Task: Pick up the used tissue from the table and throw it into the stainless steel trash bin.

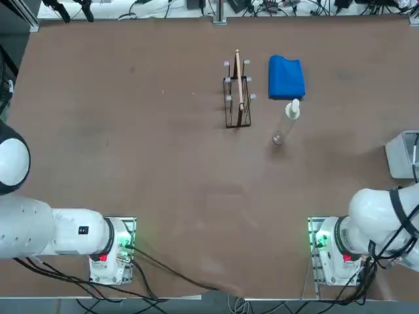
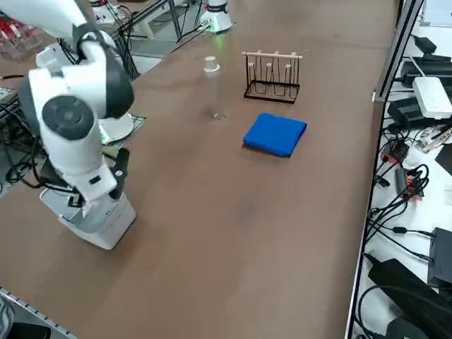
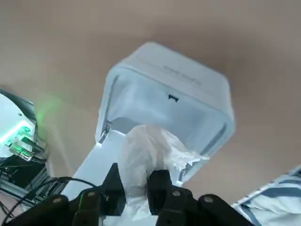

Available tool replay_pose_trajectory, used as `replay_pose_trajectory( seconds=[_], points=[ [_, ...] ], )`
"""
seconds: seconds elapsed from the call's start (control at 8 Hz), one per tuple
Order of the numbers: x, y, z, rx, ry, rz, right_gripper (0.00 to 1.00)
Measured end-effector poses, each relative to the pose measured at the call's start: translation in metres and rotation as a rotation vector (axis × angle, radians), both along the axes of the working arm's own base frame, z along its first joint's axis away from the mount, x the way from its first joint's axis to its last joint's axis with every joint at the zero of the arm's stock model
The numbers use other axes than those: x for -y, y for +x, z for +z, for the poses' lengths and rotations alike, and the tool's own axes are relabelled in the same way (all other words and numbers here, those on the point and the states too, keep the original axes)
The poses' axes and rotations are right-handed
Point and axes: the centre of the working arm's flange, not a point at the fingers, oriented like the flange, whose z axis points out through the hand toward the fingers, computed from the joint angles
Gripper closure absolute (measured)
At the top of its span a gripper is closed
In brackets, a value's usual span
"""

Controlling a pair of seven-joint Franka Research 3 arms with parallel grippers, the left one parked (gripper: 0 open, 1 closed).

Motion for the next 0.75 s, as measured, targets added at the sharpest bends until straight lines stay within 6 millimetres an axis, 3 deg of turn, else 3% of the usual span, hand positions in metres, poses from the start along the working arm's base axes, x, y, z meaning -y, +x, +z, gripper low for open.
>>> replay_pose_trajectory(
  seconds=[0.25, 0.38, 0.75],
  points=[
    [-0.0025, -0.0094, -0.0142, -0.013, 0.018, -0.004, 0.57],
    [-0.0043, -0.0068, -0.0144, -0.008, 0.016, 0.003, 0.55],
    [-0.0074, -0.0009, -0.0135, 0.006, 0.010, 0.017, 0.06]
  ],
)
